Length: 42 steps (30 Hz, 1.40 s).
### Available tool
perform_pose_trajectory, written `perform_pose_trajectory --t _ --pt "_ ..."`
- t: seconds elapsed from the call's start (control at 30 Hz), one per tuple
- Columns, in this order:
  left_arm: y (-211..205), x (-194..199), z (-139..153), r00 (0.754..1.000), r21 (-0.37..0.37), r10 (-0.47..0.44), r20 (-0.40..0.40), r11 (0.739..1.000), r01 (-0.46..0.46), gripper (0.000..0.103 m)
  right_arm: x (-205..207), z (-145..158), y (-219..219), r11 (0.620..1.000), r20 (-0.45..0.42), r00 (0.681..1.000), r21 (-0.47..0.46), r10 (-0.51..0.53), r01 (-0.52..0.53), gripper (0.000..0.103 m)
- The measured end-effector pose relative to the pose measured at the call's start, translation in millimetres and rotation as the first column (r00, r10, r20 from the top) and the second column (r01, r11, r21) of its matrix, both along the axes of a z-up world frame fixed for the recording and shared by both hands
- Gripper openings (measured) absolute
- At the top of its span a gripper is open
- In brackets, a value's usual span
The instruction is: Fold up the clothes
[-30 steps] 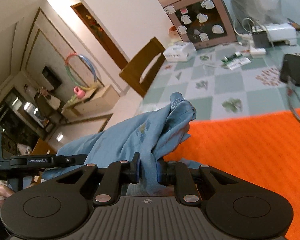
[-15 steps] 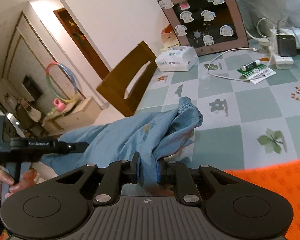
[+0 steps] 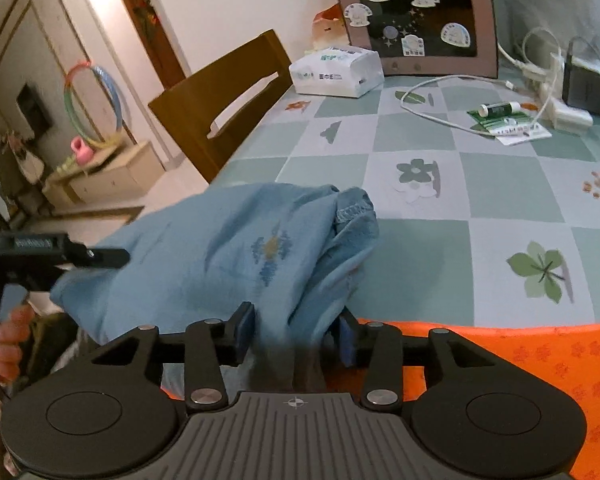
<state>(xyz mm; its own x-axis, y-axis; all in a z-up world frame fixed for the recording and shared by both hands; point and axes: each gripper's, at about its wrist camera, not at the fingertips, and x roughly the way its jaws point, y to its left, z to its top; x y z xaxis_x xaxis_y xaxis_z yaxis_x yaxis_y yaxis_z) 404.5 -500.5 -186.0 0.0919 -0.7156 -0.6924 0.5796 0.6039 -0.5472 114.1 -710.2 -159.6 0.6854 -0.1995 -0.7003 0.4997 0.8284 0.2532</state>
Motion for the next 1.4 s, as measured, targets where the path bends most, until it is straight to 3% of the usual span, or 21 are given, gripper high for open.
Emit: perform_pose_trajectory --t 0.1,0.3,0.57,0.77,0.93,1.0,1.13,1.27,1.4 --pt "16 -2 7 0.999 0.016 0.038 0.013 0.999 -0.038 0.071 1 6 4 0.999 -0.040 0.999 -0.043 0.013 -0.015 0.049" --pt "40 -32 32 0.991 0.111 0.051 0.124 0.992 -0.065 0.071 -8 23 16 0.992 -0.139 0.990 -0.119 0.013 -0.030 0.050" --pt "73 -96 79 0.976 0.122 0.058 0.212 0.989 -0.085 0.071 -57 71 36 0.991 -0.087 0.995 -0.116 0.055 -0.065 0.051" --pt "92 -165 123 0.955 0.114 0.039 0.293 0.991 -0.075 0.072 -101 115 61 0.984 -0.025 0.994 -0.146 0.103 -0.106 0.060" --pt "105 -232 156 0.927 0.113 0.017 0.375 0.992 -0.064 0.084 -145 151 84 0.972 0.020 0.989 -0.188 0.146 -0.140 0.071" --pt "109 -259 167 0.914 0.109 0.011 0.406 0.992 -0.061 0.085 -163 162 91 0.968 0.037 0.986 -0.200 0.160 -0.149 0.082" --pt "112 -314 181 0.880 0.143 -0.020 0.474 0.988 -0.054 0.093 -202 180 104 0.957 0.058 0.979 -0.226 0.197 -0.180 0.090" --pt "116 -366 194 0.858 0.143 -0.023 0.513 0.988 -0.059 0.095 -237 190 115 0.949 0.066 0.973 -0.246 0.221 -0.199 0.101" --pt "121 -414 202 0.830 0.124 0.016 0.558 0.987 -0.103 0.103 -267 196 123 0.941 0.061 0.970 -0.265 0.235 -0.211 0.103"
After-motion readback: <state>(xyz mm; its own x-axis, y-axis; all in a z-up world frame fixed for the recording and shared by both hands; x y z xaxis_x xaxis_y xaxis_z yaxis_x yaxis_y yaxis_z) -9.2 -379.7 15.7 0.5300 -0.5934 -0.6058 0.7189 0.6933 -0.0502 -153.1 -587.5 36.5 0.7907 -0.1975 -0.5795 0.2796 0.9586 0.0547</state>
